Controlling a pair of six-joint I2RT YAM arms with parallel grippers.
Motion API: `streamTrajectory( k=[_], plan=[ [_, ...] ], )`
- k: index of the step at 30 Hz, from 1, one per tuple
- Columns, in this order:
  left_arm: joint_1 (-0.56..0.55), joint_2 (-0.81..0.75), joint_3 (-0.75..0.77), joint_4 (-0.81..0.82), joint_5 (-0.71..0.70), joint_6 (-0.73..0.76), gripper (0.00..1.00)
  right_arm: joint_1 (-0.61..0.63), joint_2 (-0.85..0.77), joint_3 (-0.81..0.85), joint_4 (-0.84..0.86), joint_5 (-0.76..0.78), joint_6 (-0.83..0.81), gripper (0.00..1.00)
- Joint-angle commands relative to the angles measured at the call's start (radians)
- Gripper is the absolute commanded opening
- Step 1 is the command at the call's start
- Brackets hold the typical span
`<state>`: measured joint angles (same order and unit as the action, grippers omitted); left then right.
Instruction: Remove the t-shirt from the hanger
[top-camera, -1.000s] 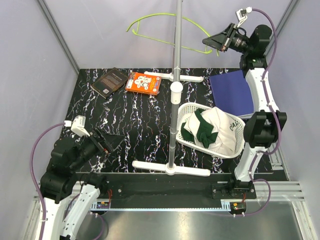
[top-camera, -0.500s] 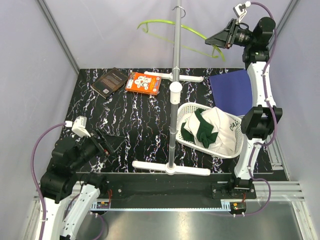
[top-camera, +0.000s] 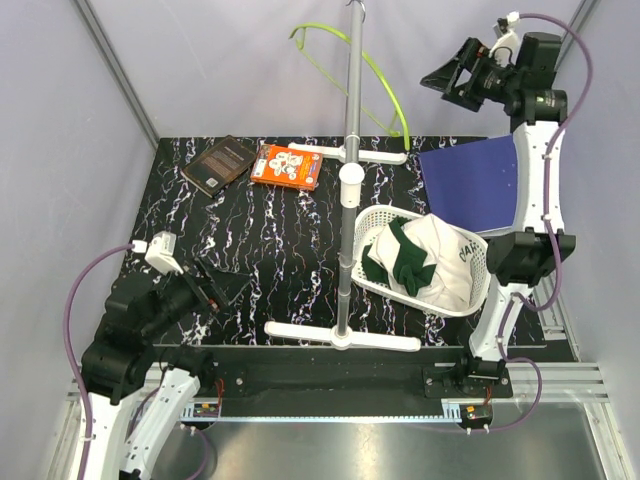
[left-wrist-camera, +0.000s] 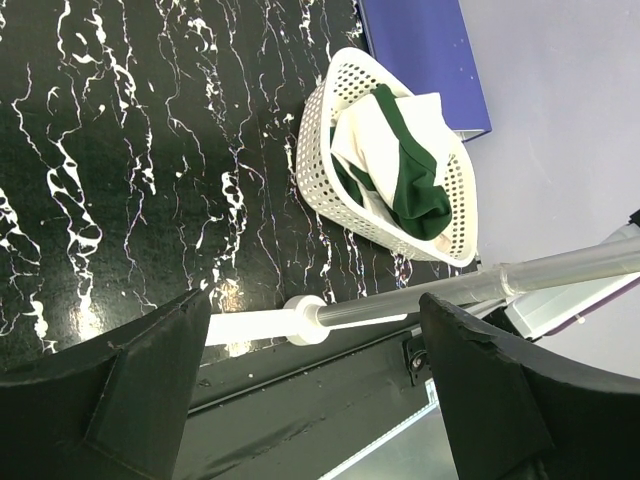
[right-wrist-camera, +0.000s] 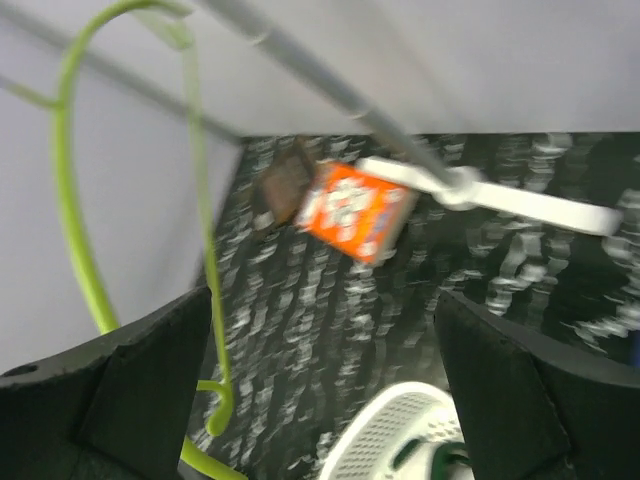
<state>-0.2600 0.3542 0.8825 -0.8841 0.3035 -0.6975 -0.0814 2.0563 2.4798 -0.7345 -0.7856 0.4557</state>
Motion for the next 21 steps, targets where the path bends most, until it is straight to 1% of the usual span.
streamTrajectory(
  k=[1,2,3,4,5,6,7,9,10,11,12,13,14,15,16,17,18,19,20,21],
  plan=[
    [0.001,-0.027,0.013,0.031,0.013,0.027,0.89,-0.004,-0.122,-0.002,-0.339,0.518,-0.174,1.0],
    [0.001,-0.03,0.009,0.03,0.009,0.027,0.89,-0.004,-0.154,-0.048,-0.336,0.589,-0.163,1.0],
    [0.002,-0.031,0.003,0.031,0.008,0.027,0.89,-0.001,-0.191,-0.099,-0.326,0.723,-0.154,1.0],
    [0.002,-0.027,0.001,0.034,0.002,0.03,0.89,0.015,-0.267,-0.214,-0.316,0.787,-0.15,1.0],
    [0.001,-0.024,-0.002,0.036,-0.001,0.032,0.89,0.032,-0.31,-0.285,-0.301,0.871,-0.15,1.0],
    [0.001,-0.023,0.001,0.036,-0.004,0.033,0.89,0.049,-0.356,-0.359,-0.246,0.984,-0.152,1.0],
    [0.001,-0.018,0.001,0.04,-0.012,0.036,0.89,0.092,-0.448,-0.513,-0.215,1.032,-0.155,1.0],
    [0.001,-0.006,0.003,0.054,-0.014,0.049,0.89,0.152,-0.536,-0.655,-0.139,1.117,-0.149,1.0],
    [0.002,0.003,0.004,0.062,0.011,0.078,0.89,0.172,-0.617,-0.791,-0.112,1.099,-0.12,1.0],
    [0.001,0.015,0.009,0.068,0.023,0.088,0.9,0.178,-0.662,-0.859,-0.092,1.053,-0.094,1.0],
    [0.001,0.044,0.012,0.077,0.032,0.095,0.9,0.184,-0.701,-0.924,-0.057,0.961,-0.065,1.0],
    [0.002,0.061,0.013,0.083,0.049,0.107,0.9,0.198,-0.781,-1.046,-0.039,0.92,-0.011,1.0],
    [0.001,0.078,0.015,0.091,0.06,0.11,0.9,0.233,-0.821,-1.109,-0.014,0.878,0.009,1.0],
    [0.001,0.112,0.012,0.124,0.077,0.107,0.92,0.252,-0.861,-1.169,0.047,0.791,0.032,1.0],
    [-0.001,0.127,0.004,0.152,0.091,0.11,0.96,0.268,-0.934,-1.288,0.084,0.73,0.079,1.0],
    [-0.002,0.141,-0.017,0.177,0.094,0.112,0.99,0.288,-0.971,-1.347,0.127,0.671,0.098,1.0],
    [-0.008,0.178,-0.023,0.203,0.085,0.116,0.99,0.31,-1.008,-1.408,0.238,0.528,0.119,1.0],
    [-0.018,0.196,-0.03,0.221,0.071,0.125,0.99,0.318,-1.074,-1.532,0.304,0.452,0.183,1.0],
    [-0.05,0.212,-0.043,0.241,0.065,0.127,0.99,0.325,-1.108,-1.597,0.378,0.381,0.217,1.0],
    [-0.074,0.245,-0.048,0.273,0.039,0.127,0.99,0.356,-1.174,-1.663,0.552,0.261,0.25,1.0]
  ],
)
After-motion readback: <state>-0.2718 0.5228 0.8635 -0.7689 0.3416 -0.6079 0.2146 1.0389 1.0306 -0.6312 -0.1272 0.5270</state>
